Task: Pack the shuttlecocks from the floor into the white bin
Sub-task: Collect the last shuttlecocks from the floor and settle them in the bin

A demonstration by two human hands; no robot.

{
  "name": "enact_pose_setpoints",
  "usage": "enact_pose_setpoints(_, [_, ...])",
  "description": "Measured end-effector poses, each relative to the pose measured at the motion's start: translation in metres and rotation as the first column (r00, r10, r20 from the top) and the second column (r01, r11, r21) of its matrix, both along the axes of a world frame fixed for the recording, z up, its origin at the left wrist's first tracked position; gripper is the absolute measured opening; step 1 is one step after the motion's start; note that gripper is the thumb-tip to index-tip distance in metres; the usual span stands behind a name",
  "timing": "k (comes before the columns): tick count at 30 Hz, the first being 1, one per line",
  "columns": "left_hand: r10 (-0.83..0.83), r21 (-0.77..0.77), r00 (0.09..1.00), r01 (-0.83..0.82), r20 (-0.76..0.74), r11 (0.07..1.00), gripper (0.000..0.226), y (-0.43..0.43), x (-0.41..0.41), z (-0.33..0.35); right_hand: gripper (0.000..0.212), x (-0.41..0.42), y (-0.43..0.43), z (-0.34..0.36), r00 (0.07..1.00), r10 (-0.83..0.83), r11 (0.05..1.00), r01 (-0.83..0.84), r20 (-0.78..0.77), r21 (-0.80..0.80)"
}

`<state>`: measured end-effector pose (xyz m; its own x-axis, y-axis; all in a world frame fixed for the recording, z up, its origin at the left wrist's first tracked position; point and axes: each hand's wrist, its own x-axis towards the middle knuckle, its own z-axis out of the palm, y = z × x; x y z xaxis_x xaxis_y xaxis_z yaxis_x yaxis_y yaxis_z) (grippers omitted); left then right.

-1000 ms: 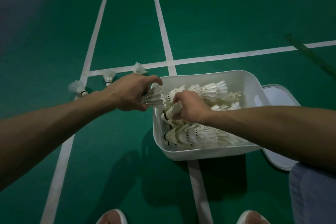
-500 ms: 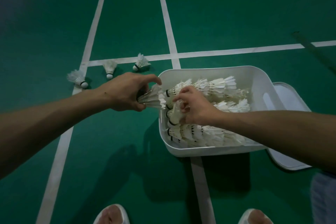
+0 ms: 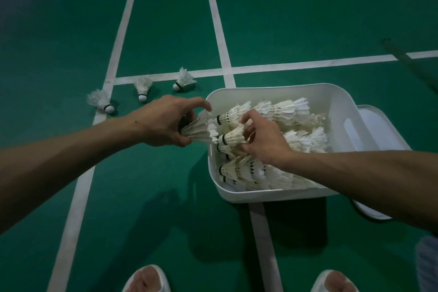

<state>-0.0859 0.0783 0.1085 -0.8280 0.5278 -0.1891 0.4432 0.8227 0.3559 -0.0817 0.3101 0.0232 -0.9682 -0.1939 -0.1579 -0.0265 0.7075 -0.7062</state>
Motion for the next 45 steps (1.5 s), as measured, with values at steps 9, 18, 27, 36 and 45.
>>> enact_pose_setpoints(9, [-0.003, 0.024, 1.0, 0.003, 0.016, 1.0, 0.069, 0.0, -0.001, -0.004, 0.061, 0.0, -0.013, -0.006, 0.998, -0.001, 0.997, 0.005, 0.059, -0.072])
enact_pose_setpoints(18, [0.001, 0.033, 1.0, -0.002, 0.012, 0.999, 0.07, 0.0, 0.0, -0.004, 0.063, 0.002, -0.011, -0.016, 0.993, 0.084, 0.994, -0.078, 0.083, -0.078])
enact_pose_setpoints(27, [-0.006, 0.031, 1.0, 0.005, 0.009, 0.999, 0.069, 0.002, 0.0, -0.002, 0.07, -0.003, -0.015, -0.021, 0.995, 0.08, 0.988, -0.072, 0.056, -0.134])
enact_pose_setpoints(36, [-0.129, 0.016, 0.991, 0.128, 0.047, 0.992, 0.071, 0.024, -0.001, 0.012, 0.072, -0.002, -0.007, -0.013, 0.994, 0.104, 0.987, -0.1, 0.033, -0.123])
enact_pose_setpoints(45, [-0.248, -0.16, 0.947, 0.282, 0.205, 0.946, 0.048, 0.048, -0.011, 0.002, 0.069, -0.003, -0.001, -0.014, 0.988, 0.079, 0.967, -0.044, 0.13, -0.251])
